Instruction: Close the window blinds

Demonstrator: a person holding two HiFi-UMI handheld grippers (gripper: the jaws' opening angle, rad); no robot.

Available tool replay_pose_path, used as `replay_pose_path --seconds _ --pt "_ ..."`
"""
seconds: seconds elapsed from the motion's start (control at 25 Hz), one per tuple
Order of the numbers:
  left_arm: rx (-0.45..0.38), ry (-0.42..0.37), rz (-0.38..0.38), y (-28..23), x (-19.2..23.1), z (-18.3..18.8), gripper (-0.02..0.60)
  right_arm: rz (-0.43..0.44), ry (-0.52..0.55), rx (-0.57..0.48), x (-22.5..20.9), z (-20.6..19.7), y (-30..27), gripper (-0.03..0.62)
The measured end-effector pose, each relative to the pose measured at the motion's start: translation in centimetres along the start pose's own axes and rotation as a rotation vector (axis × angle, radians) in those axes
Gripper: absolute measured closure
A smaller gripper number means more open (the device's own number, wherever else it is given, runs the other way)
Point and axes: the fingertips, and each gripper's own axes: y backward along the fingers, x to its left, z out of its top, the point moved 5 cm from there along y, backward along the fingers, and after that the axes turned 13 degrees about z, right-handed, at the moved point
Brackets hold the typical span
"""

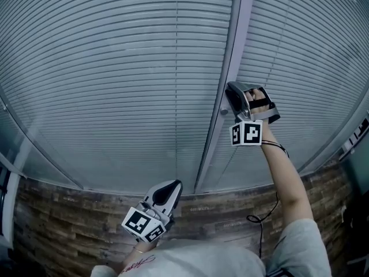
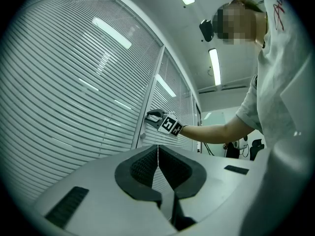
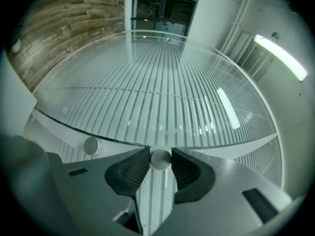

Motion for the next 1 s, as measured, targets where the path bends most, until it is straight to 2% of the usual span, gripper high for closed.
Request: replay_pose_path --seconds 0.16,0.32,0.44,0.56,0.64,0.72,1.0 --pt "0.0 -0.004 0.009 -0.3 -0.2 1.3 0.563 -0.064 -0.15 -0.077 -1.9 0.7 2.0 0.464" --pt "-0.013 -0.021 0.025 0.0 0.4 1.4 0.563 -0.161 -0.463 -0.187 -2.2 2.4 6.1 0.468" --pt "-0.029 -0.046 0.034 0.1 1.2 1.6 0.563 -0.199 -0.71 -0.292 -0.9 4.0 9.1 0.538" --pt "-0.046 -0.075 0.032 -0.7 1.3 2.4 0.563 -0.195 -0.879 -0.39 0.7 5.3 11.3 0.55" --pt "-0.058 -0.1 0.027 -0.9 1.1 2.9 0.563 -0.221 -0.981 -0.471 1.8 6.5 12.8 0.556" --pt "-0.07 -0.118 0.024 -1.2 1.0 3.2 0.563 -0.211 -1.051 -0.511 3.1 7.4 13.9 0.56" --pt "-0.061 -0.123 0.022 -1.7 1.0 2.3 0.563 -0.082 -1.232 -0.555 7.6 9.6 16.2 0.569"
